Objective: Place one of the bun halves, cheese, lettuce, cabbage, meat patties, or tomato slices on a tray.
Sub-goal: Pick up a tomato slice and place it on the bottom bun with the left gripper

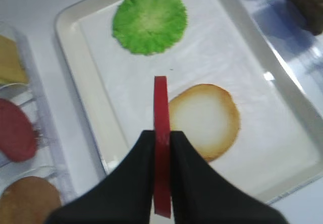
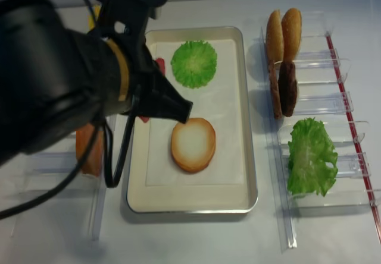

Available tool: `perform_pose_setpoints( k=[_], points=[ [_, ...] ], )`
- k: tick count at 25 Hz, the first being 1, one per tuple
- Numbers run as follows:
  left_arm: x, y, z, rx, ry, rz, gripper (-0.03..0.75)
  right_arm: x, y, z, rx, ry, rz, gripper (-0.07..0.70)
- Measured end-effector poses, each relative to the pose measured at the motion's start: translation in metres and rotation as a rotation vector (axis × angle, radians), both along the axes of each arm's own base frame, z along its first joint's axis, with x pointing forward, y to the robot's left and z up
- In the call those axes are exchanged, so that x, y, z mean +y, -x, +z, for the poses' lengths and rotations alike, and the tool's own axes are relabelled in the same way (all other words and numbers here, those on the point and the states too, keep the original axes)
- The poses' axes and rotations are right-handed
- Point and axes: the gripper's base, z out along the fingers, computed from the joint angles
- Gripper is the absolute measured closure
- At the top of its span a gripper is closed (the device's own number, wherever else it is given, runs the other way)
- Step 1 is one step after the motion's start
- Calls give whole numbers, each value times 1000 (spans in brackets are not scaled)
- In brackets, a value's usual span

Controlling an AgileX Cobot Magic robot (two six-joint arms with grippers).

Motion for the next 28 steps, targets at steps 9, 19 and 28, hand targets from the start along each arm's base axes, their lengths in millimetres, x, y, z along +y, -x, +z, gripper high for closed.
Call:
perform_pose_setpoints(
  k=[9,19,28],
  points=[
    [14,-9,-39,256,245,-149,643,0,0,0,0,1,-1,104],
    [52,-51,-67,445,768,-180,644,0,0,0,0,1,-1,104],
    [44,-82,-125,740,875,-109,644,0,0,0,0,1,-1,104]
  ],
)
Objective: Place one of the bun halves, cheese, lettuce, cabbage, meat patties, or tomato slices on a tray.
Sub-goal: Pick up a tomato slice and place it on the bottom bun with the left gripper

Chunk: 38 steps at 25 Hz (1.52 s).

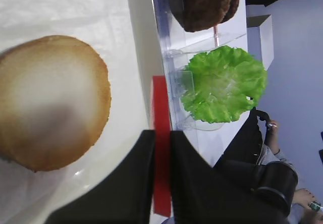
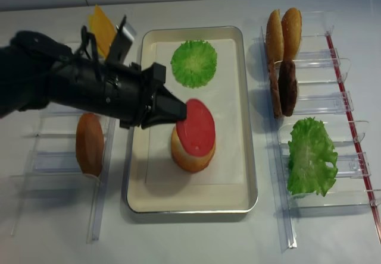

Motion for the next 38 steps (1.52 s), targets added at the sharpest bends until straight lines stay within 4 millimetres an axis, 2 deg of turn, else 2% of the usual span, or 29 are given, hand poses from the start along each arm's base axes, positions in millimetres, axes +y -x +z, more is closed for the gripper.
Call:
perform_pose_setpoints(
  k=[15,38],
  points=[
    [7,-16,-25,44,-38,69,644,0,0,0,0,2,-1,104],
    [4,-19,-27,23,-18,68,644,0,0,0,0,2,-1,104]
  ],
)
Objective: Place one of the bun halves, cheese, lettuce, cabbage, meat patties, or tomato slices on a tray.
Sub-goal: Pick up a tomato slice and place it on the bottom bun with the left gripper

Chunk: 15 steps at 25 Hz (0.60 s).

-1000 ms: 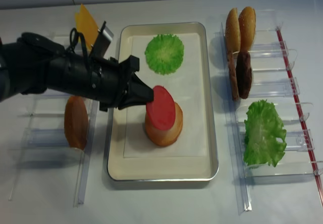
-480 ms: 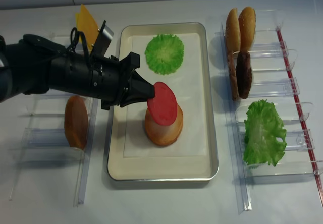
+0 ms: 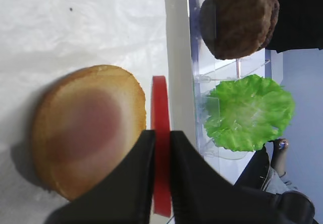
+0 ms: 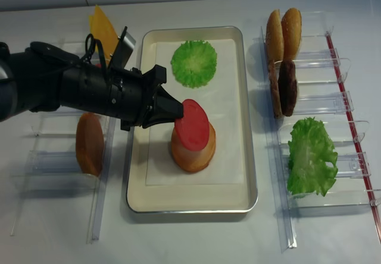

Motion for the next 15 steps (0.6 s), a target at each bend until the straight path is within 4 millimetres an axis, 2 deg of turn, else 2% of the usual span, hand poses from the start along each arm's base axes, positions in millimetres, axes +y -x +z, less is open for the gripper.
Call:
perform_pose_setpoints(
  k=[7,15],
  points=[
    [-10,0,-7,18,17,-17,644,0,0,0,0,0,0,104],
    [-6,-1,-10,13,2,-19,644,0,0,0,0,0,0,104]
  ],
)
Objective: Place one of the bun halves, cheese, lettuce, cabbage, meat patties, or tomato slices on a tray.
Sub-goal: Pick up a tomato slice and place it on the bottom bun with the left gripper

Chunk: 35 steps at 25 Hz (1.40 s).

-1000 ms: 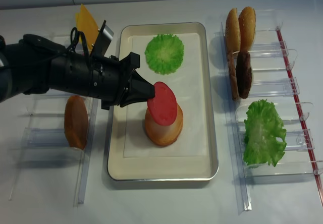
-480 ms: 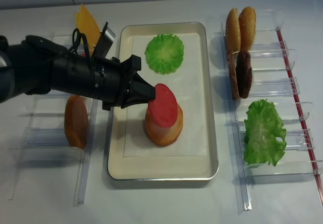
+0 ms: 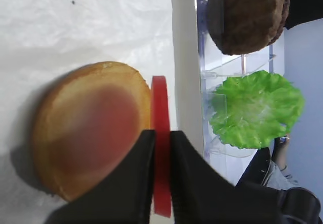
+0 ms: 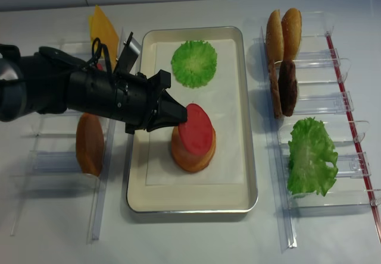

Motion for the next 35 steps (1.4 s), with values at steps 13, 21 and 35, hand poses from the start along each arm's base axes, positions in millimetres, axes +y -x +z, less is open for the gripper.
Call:
perform_pose_setpoints(
  k=[13,21,35],
  points=[
    [0,2,-1,1,-8,-23,644,0,0,0,0,0,0,104],
    [0,0,0,-1,3,3,644,0,0,0,0,0,0,104],
    [0,-1,-1,1,2,3,644,0,0,0,0,0,0,104]
  ],
)
